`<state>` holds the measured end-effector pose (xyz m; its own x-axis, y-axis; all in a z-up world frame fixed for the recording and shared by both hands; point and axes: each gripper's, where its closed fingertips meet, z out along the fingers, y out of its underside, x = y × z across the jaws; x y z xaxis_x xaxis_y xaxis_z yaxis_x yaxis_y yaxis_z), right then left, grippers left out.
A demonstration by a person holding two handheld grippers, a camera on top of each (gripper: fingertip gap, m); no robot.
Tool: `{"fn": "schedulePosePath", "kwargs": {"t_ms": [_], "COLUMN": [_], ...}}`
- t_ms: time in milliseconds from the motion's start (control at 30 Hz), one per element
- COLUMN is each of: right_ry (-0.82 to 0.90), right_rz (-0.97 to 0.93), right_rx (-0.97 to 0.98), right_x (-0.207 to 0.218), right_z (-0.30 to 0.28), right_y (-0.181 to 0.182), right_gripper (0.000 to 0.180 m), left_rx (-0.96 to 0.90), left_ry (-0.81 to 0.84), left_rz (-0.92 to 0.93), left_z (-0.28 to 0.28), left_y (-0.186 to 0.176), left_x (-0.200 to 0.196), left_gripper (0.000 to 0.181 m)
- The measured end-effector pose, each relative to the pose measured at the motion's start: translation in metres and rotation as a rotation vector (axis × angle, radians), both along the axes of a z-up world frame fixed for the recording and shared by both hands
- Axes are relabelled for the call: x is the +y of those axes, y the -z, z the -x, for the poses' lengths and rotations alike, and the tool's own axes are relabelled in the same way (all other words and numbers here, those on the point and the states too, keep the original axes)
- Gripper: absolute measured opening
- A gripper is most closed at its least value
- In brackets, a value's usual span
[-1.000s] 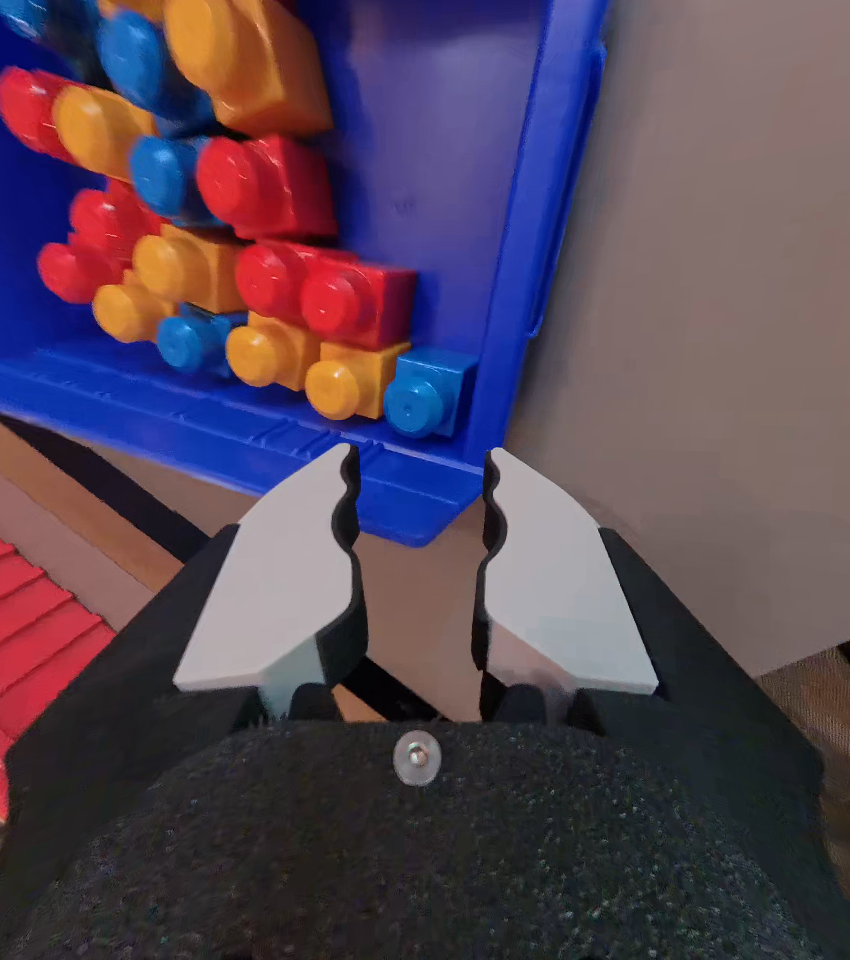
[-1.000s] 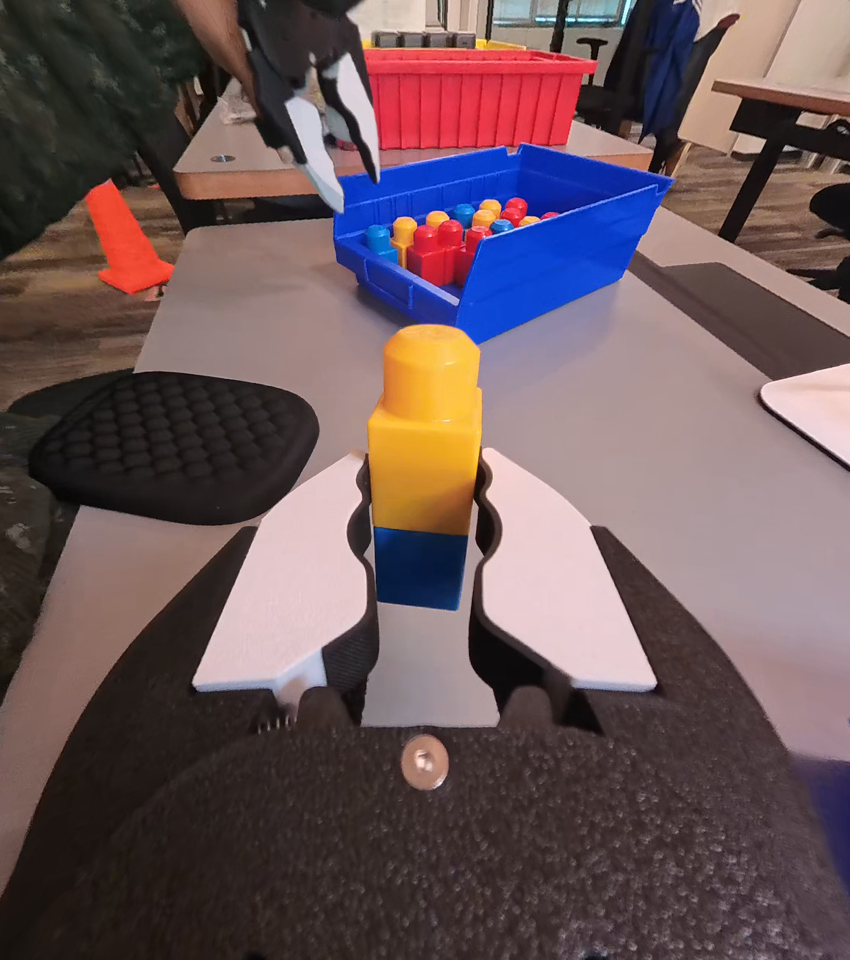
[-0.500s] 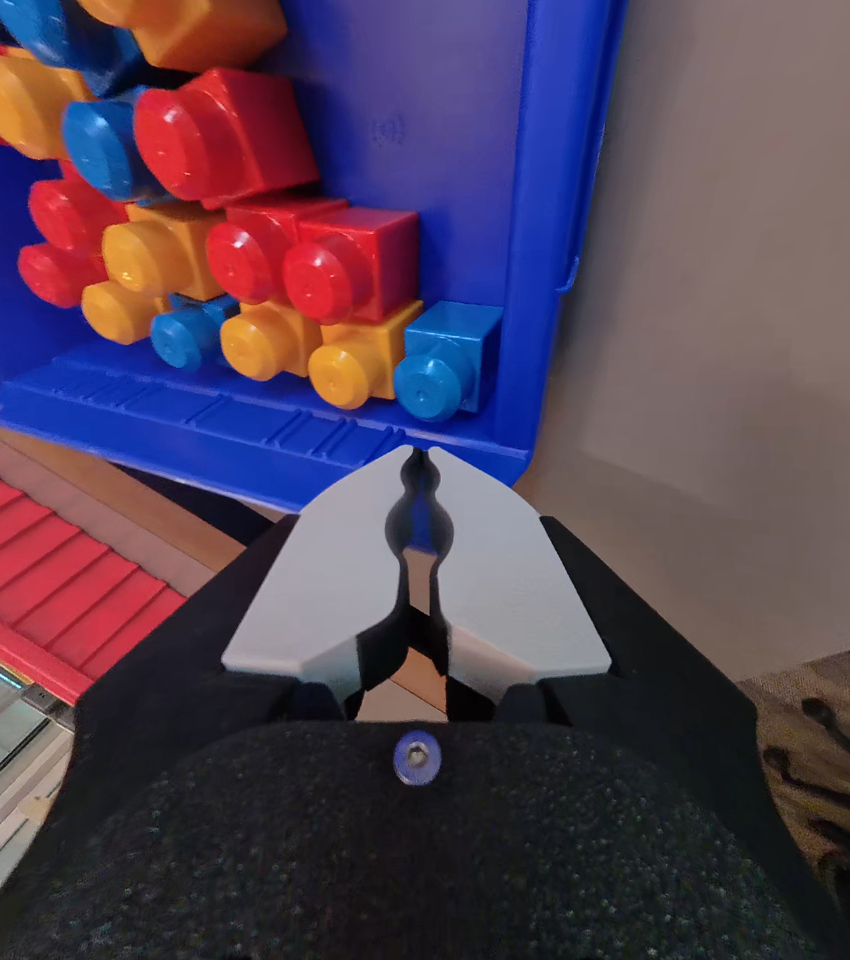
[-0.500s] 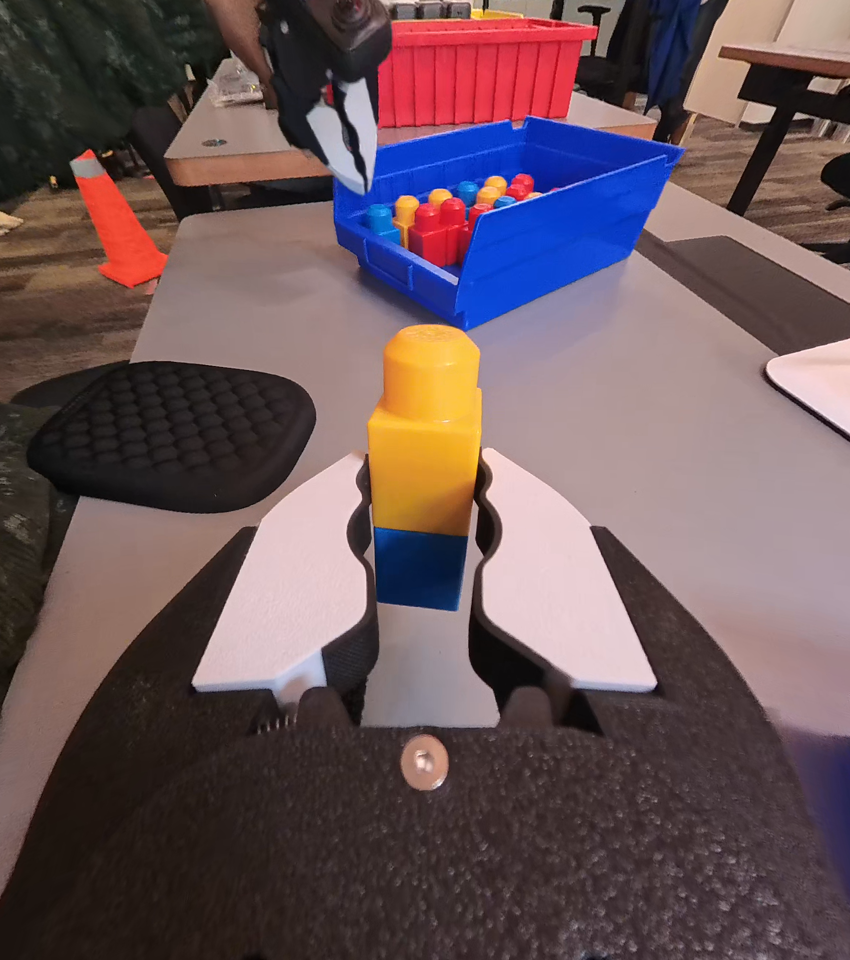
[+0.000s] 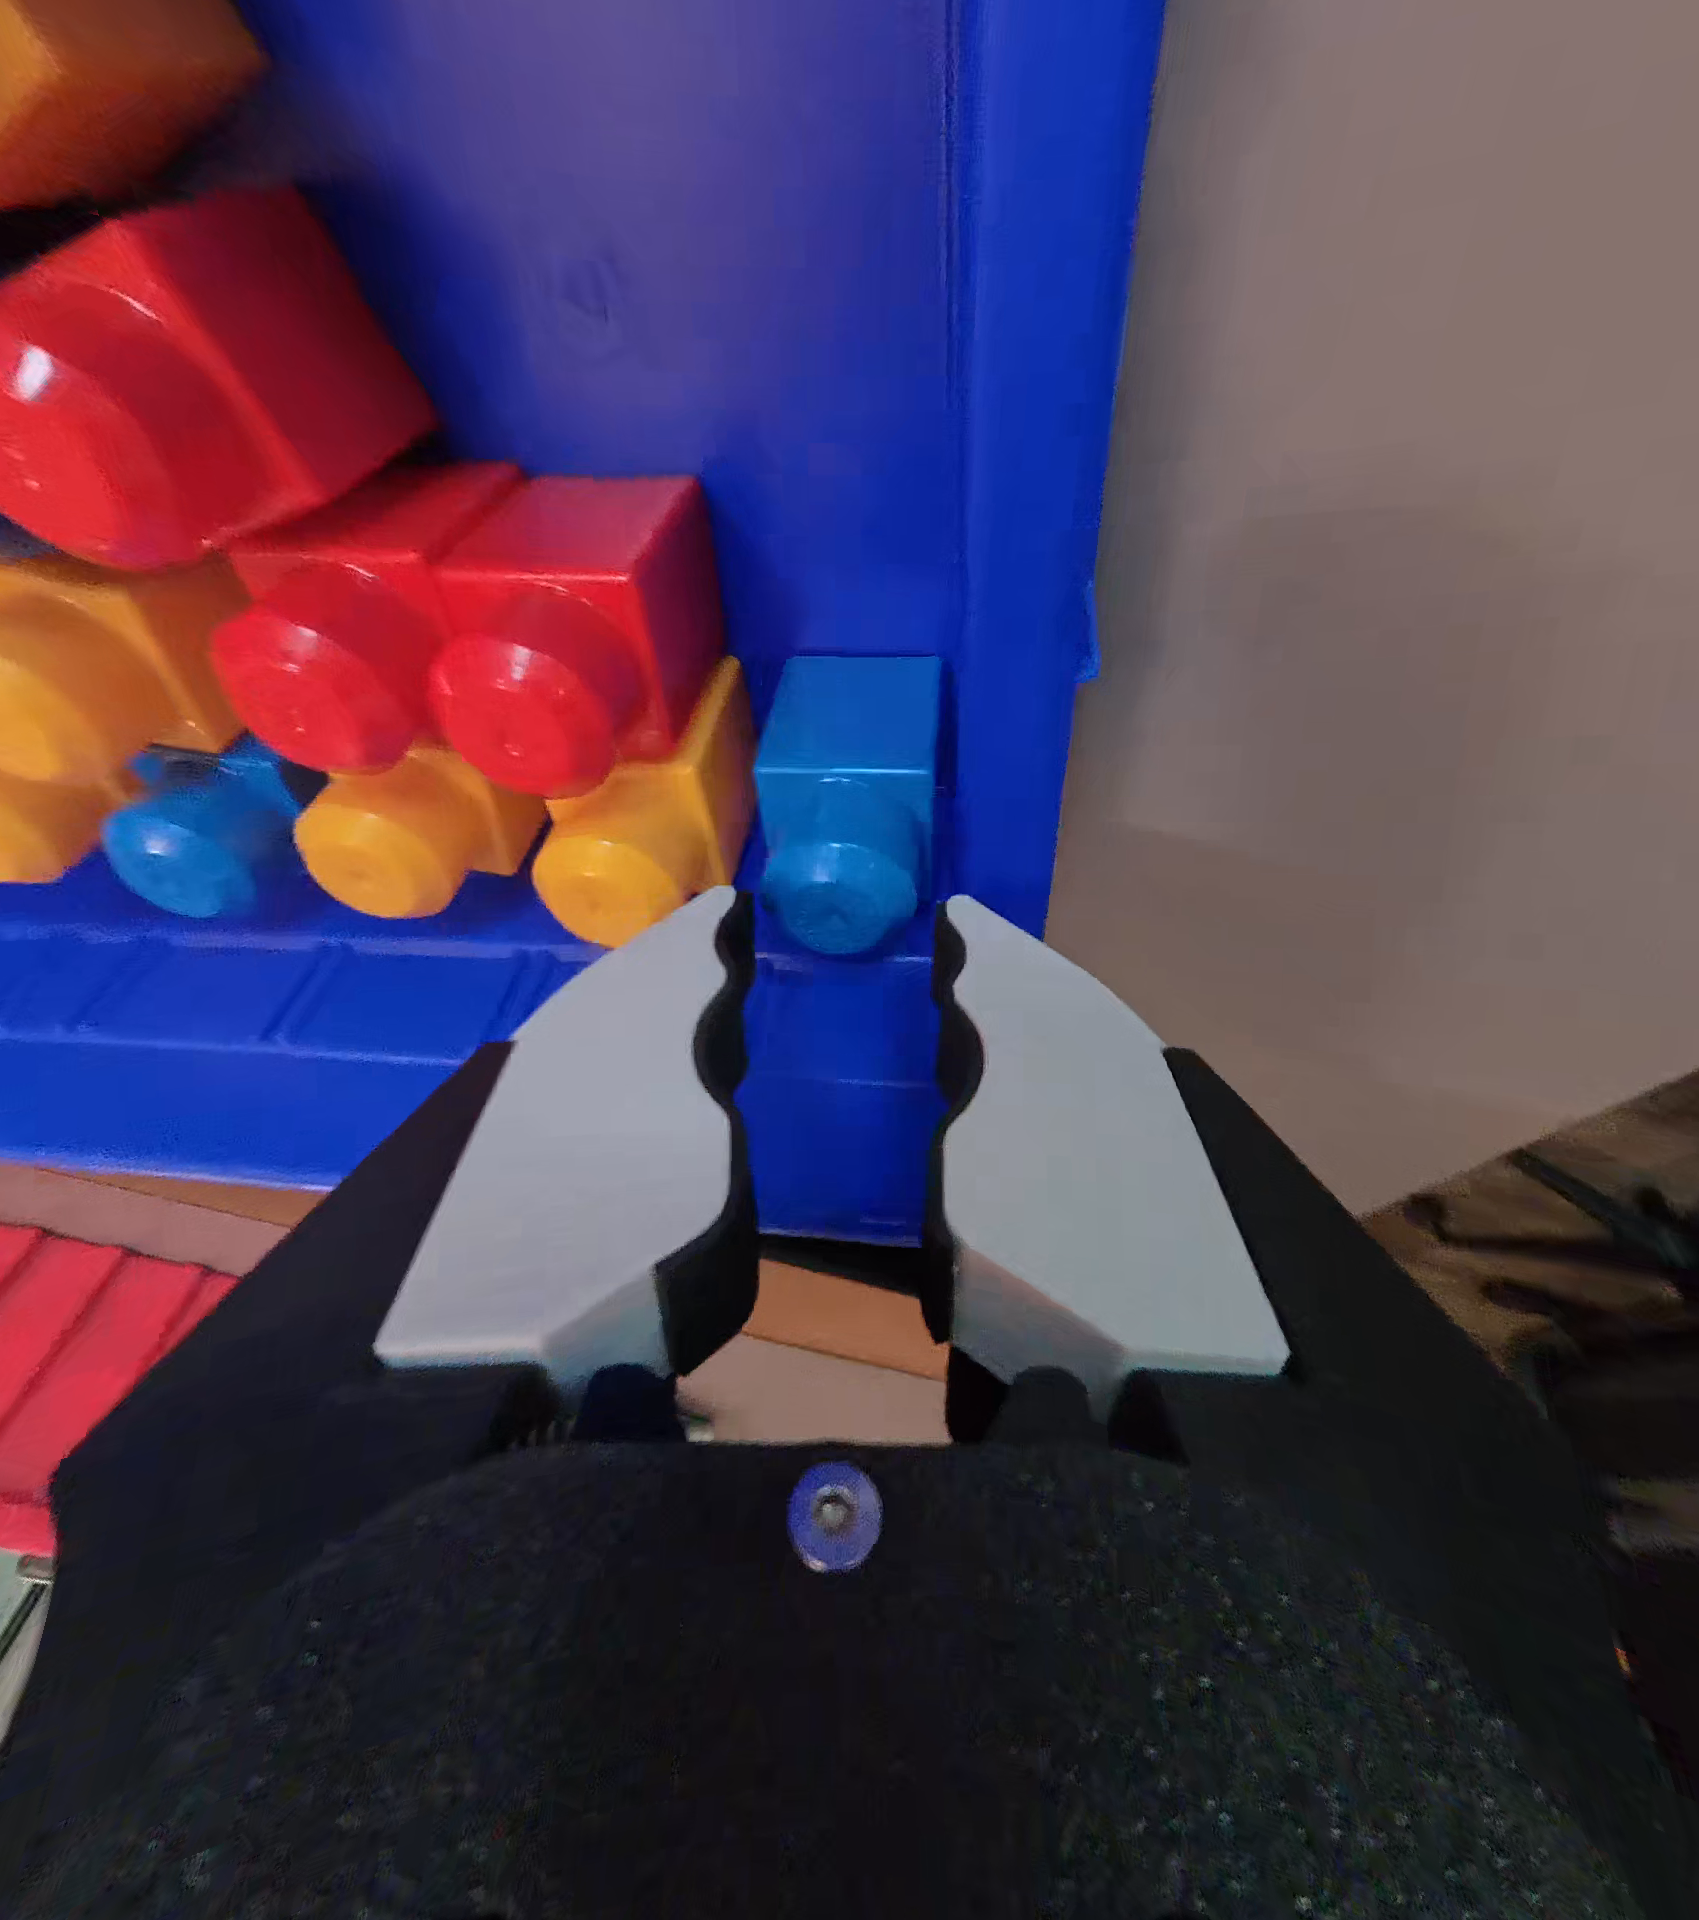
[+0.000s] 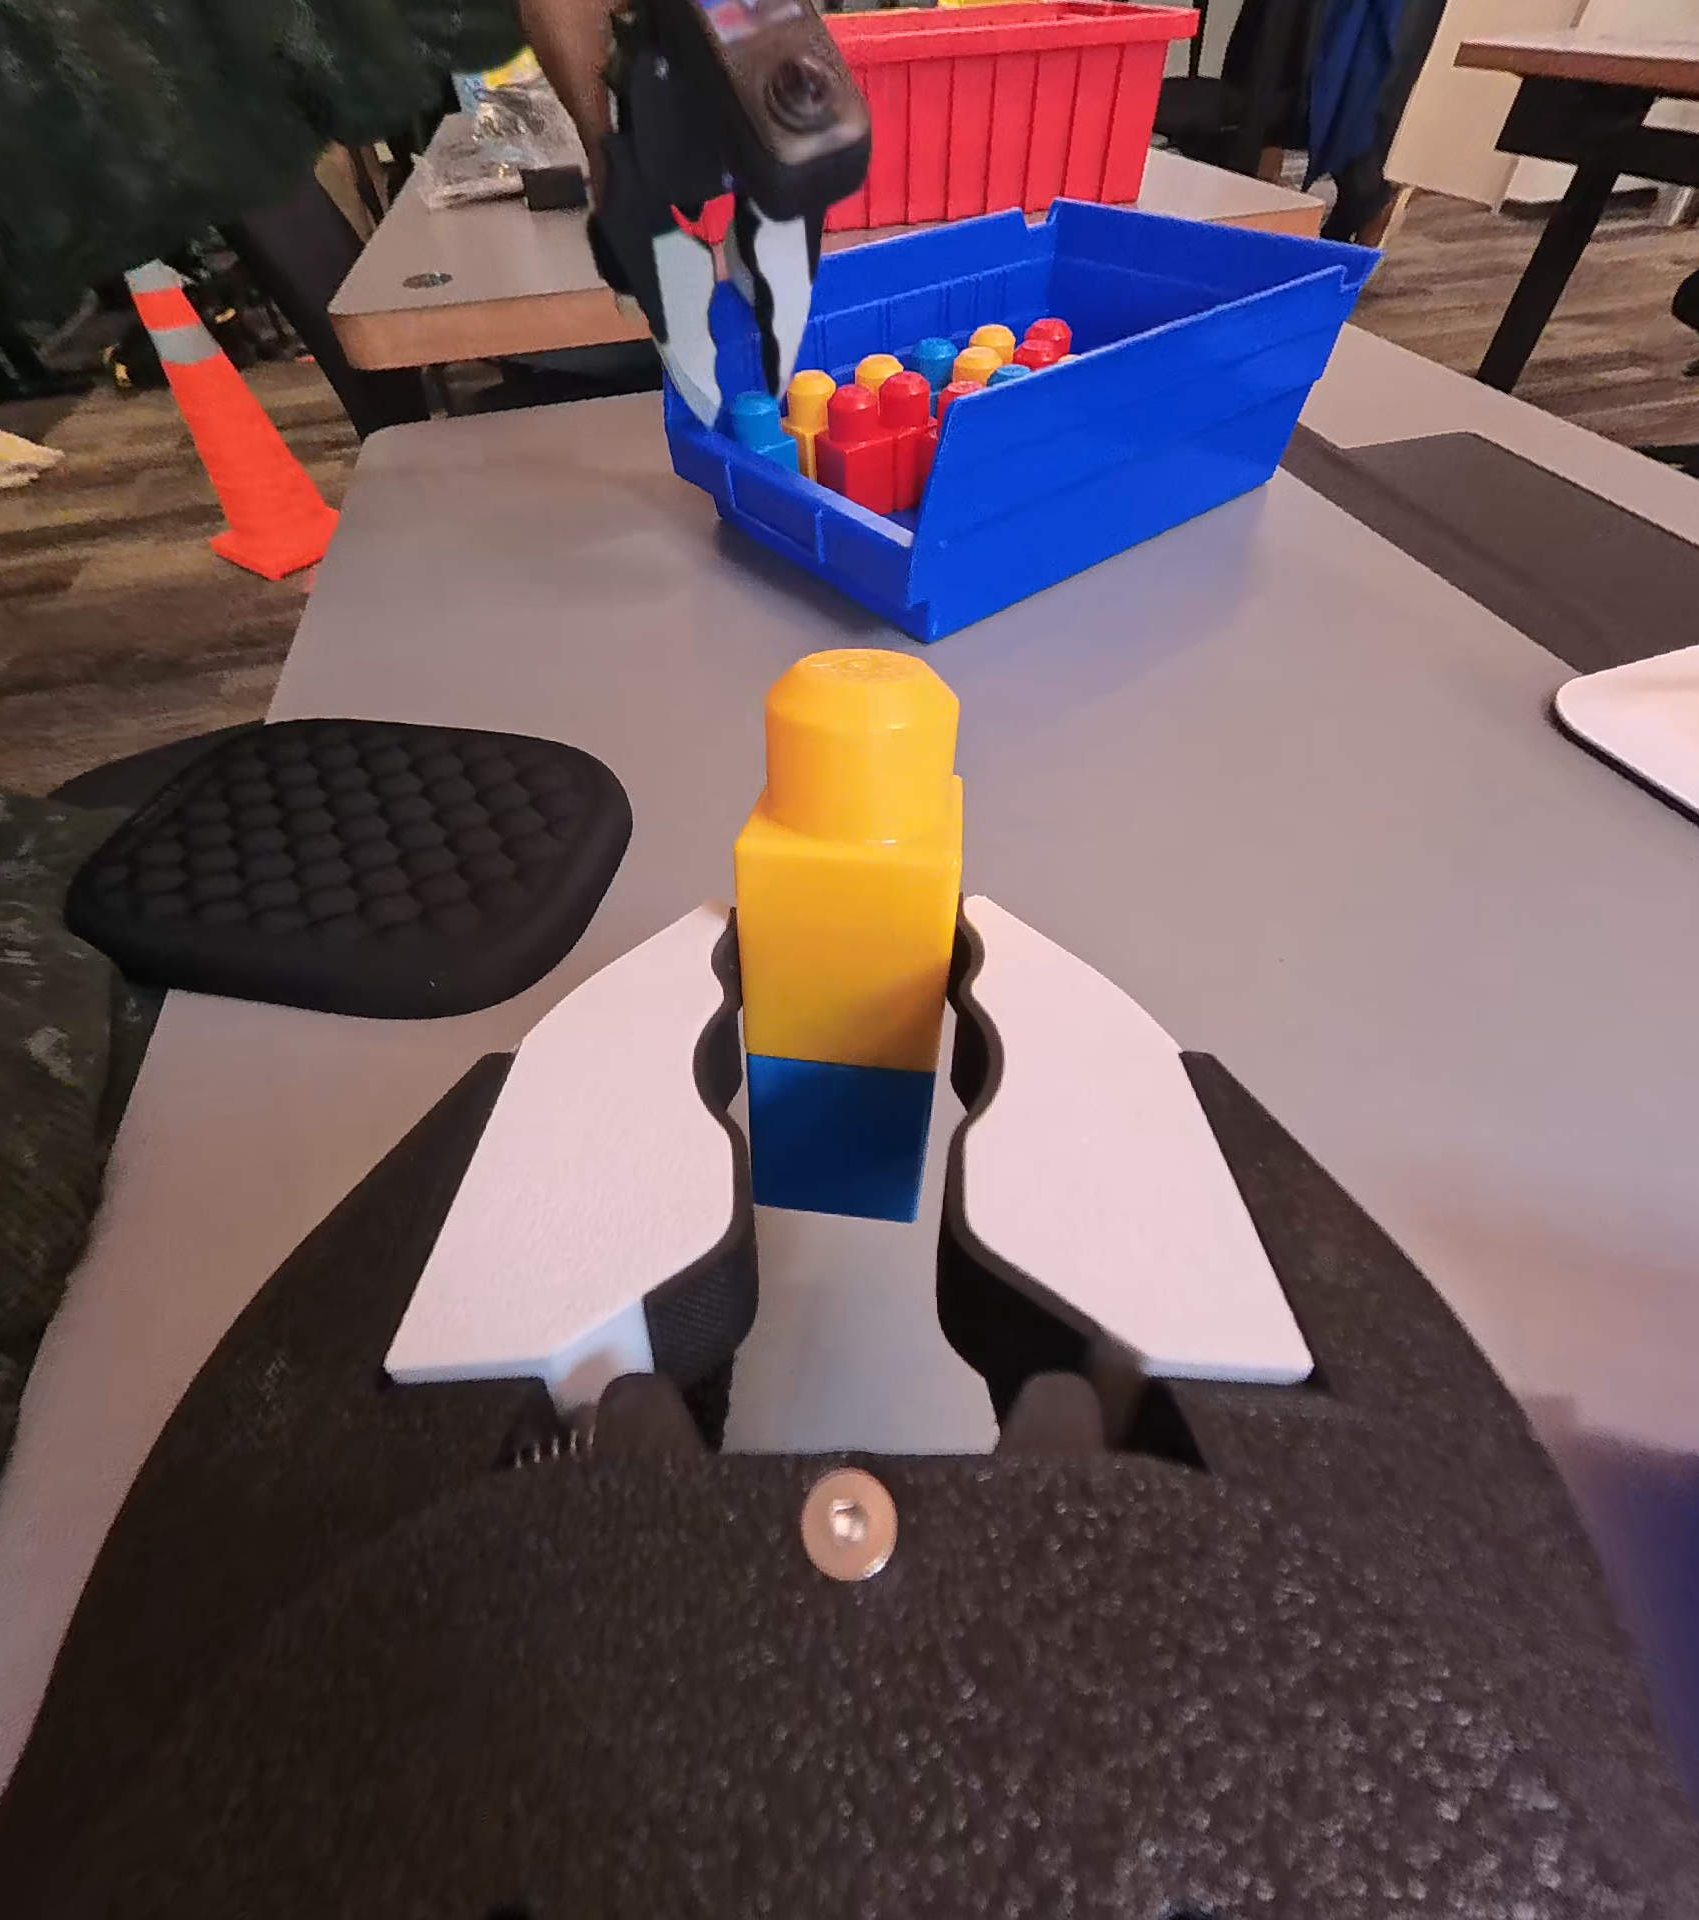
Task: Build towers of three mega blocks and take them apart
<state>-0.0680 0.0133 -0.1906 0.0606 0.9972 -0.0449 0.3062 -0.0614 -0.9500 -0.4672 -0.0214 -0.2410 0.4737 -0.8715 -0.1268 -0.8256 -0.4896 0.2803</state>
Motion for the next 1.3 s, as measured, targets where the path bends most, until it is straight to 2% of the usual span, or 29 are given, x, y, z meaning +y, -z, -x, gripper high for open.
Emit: {"fn": "schedulePosePath", "kwargs": {"t_ms": [33, 200, 333, 467, 567, 633, 733, 867, 1033, 1300], "right_ry": [0.0, 0.005, 0.019, 0.047, 0.051, 0.053, 0.048, 0.028, -0.001, -0.037], "right_rz": [0.003, 0.01, -0.006, -0.03, -0.05, -0.095, -0.194, -0.307, -0.311, -0.313], "right_rx": [0.001, 0.01, 0.011, -0.003, -0.025, -0.066, -0.166, -0.299, -0.342, -0.355], "right_x": [0.0, 0.002, 0.004, 0.009, 0.01, 0.01, 0.009, 0.007, 0.005, -0.006], "right_z": [0.0, -0.002, -0.002, -0.003, -0.002, -0.002, -0.001, -0.003, -0.004, 0.0], "right_y": [0.0, -0.001, -0.002, 0.0, 0.005, 0.011, 0.027, 0.048, 0.057, 0.057], "right_gripper": [0.037, 0.037, 0.037, 0.037, 0.037, 0.037, 0.037, 0.037, 0.037, 0.036], "left_rx": [-0.005, -0.027, -0.11, -0.4, -0.671, -0.803, -0.949, -1.116, -1.139, -1.129], "left_ry": [0.004, 0.02, 0.034, 0.079, 0.158, 0.238, 0.309, 0.326, 0.323, 0.385], "left_rz": [0.011, -0.039, -0.243, -0.549, -0.618, -0.59, -0.558, -0.475, -0.451, -0.445], "left_z": [-0.002, -0.01, -0.026, -0.095, -0.176, -0.229, -0.298, -0.353, -0.363, -0.364], "left_y": [0.0, -0.009, -0.053, -0.121, -0.146, -0.138, -0.105, -0.062, -0.048, -0.051], "left_x": [0.001, 0.008, 0.026, 0.046, 0.035, 0.021, 0.014, 0.019, 0.023, 0.014], "left_gripper": [0.028, 0.027, 0.027, 0.027, 0.028, 0.028, 0.028, 0.028, 0.028, 0.027]}}
